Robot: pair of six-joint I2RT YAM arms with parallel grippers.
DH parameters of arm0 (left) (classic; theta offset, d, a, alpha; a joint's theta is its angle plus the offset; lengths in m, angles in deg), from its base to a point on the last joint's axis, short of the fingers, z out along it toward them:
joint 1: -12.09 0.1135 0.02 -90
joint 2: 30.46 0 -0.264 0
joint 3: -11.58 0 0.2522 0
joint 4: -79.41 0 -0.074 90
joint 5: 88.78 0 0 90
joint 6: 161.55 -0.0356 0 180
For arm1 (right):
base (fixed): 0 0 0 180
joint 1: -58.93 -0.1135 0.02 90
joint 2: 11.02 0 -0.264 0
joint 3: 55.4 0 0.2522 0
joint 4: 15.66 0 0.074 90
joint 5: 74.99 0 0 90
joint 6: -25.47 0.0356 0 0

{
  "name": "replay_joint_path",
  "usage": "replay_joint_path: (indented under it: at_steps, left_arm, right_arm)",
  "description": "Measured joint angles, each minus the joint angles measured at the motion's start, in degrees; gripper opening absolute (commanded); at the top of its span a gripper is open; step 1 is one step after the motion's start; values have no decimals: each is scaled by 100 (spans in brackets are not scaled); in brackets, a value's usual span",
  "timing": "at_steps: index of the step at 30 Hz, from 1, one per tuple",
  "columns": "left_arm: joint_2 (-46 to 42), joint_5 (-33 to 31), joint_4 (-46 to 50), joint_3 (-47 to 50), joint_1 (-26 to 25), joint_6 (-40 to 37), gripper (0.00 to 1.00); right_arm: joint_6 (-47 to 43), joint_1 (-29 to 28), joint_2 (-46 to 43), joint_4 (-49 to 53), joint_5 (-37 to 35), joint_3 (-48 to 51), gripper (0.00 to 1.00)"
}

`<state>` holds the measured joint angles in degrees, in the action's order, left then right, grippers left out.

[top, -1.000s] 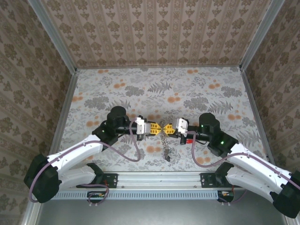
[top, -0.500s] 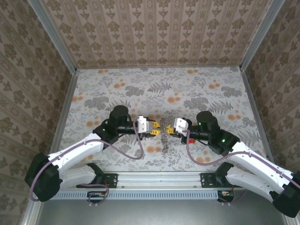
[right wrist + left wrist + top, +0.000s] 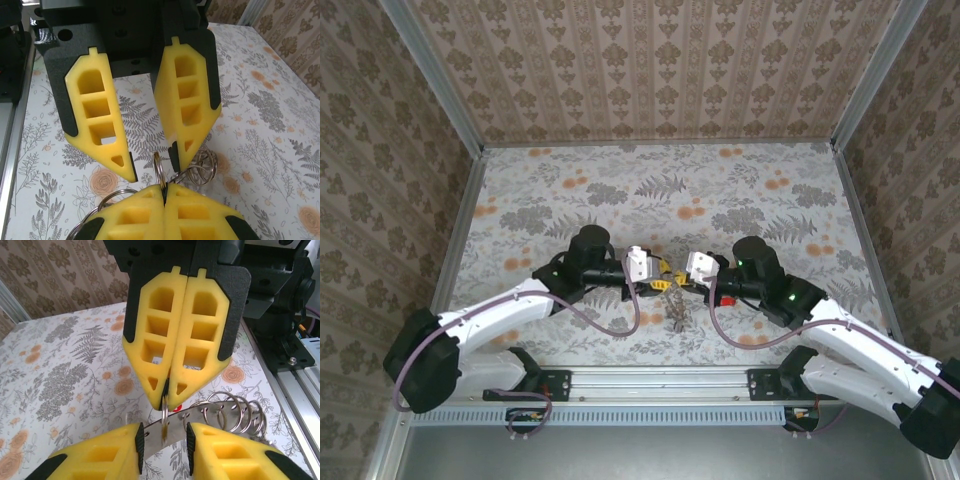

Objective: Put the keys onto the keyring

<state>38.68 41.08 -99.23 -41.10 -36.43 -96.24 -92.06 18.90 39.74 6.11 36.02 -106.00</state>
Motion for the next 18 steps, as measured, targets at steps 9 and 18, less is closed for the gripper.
replay_joint_path:
  at_steps: [9,18]
  left_arm:
    - [13,-175,-35,-105,-59,70,12]
    - [146,-160,210,-238,-105,-101,0]
  right_arm:
    - [-205,-92,22,138,-173,-42,0]
    - [-348,-111,26,256,-411,-68,0]
